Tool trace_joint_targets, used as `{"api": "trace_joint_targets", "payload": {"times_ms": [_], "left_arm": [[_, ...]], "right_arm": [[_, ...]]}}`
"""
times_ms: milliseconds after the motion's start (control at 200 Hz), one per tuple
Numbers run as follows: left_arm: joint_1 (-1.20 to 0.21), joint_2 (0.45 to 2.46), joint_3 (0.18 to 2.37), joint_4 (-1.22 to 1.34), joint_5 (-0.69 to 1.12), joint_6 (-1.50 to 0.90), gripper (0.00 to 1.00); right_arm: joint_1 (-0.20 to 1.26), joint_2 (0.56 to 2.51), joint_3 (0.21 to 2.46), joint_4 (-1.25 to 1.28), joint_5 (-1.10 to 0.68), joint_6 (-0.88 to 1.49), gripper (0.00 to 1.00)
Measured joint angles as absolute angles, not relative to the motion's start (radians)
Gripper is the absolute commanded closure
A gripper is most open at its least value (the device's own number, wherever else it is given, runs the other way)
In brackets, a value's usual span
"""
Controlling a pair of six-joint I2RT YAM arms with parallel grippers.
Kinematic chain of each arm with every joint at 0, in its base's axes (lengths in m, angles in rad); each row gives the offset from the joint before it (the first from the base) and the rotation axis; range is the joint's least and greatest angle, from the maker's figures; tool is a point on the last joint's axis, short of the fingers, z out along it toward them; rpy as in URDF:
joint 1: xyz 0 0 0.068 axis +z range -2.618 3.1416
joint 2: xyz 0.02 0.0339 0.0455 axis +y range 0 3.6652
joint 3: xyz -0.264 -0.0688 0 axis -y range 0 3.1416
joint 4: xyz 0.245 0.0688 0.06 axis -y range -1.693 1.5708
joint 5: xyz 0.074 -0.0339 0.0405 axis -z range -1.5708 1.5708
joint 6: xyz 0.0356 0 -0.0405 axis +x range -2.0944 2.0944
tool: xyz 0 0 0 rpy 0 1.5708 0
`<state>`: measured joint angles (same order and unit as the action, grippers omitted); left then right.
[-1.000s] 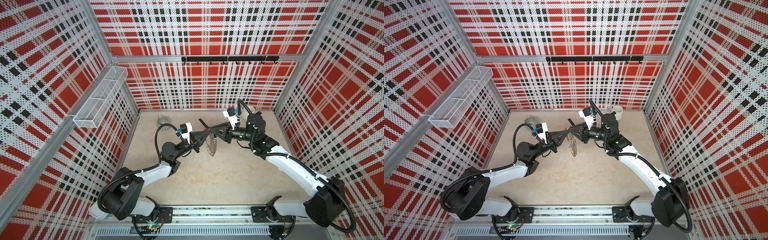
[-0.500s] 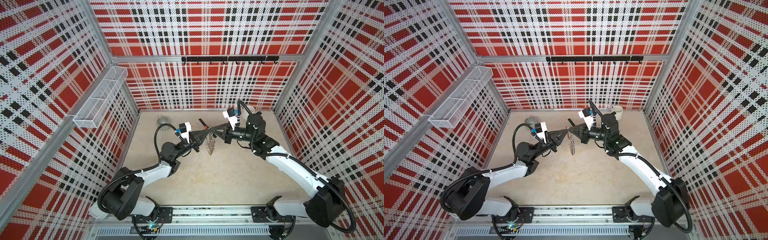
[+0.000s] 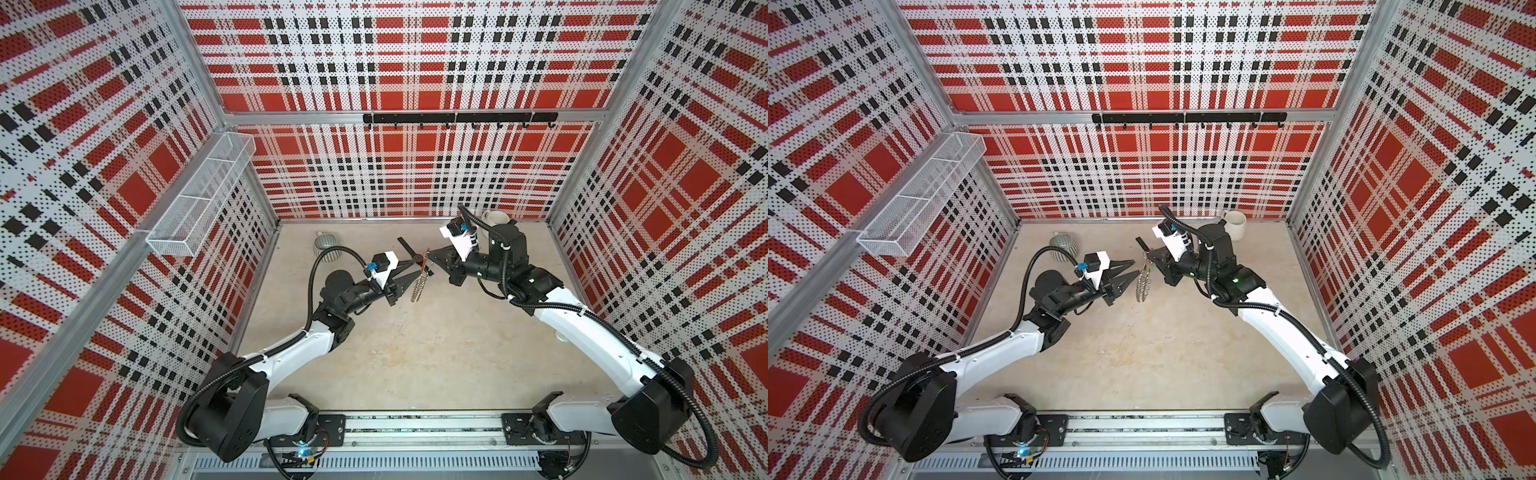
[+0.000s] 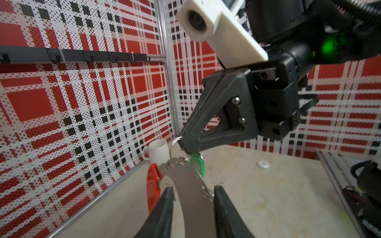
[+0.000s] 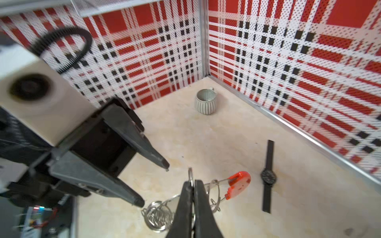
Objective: Attach keys to a key ring
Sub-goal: Insert the key into the keyring.
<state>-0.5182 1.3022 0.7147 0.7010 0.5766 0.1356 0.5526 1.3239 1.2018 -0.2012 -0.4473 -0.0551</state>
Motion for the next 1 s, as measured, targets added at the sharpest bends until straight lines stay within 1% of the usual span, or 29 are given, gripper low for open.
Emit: {"api": "trace_joint_targets", "payload": {"times_ms": [175, 356, 616, 792, 922, 997], "left_arm": [[-0.487, 1.324, 0.879, 0.411, 0.604, 0.325, 0.65], [-0.474, 1.382, 0.999, 0.242, 0.664, 0.414, 0.66], [-0.479, 1.412, 1.018, 0.167, 0.714, 0.447, 0.69], [-0.486, 1.414, 1.020, 0.147, 0.725, 0.454, 0.79], [-0.490, 1.414, 1.022, 0.139, 0.725, 0.455, 0.82], [-0.493, 1.414, 1.022, 0.134, 0.721, 0.455, 0.87]], "right_arm": [[0.577, 1.331, 1.198, -0.237, -0.395, -0.177, 1.00], [0.601, 1.332, 1.194, -0.237, -0.385, -0.225, 1.00], [0.607, 1.332, 1.185, -0.251, -0.384, -0.240, 1.00], [0.607, 1.332, 1.185, -0.258, -0.388, -0.242, 1.00], [0.607, 1.333, 1.185, -0.259, -0.389, -0.242, 1.00], [0.607, 1.337, 1.185, -0.258, -0.390, -0.242, 1.00]]}}
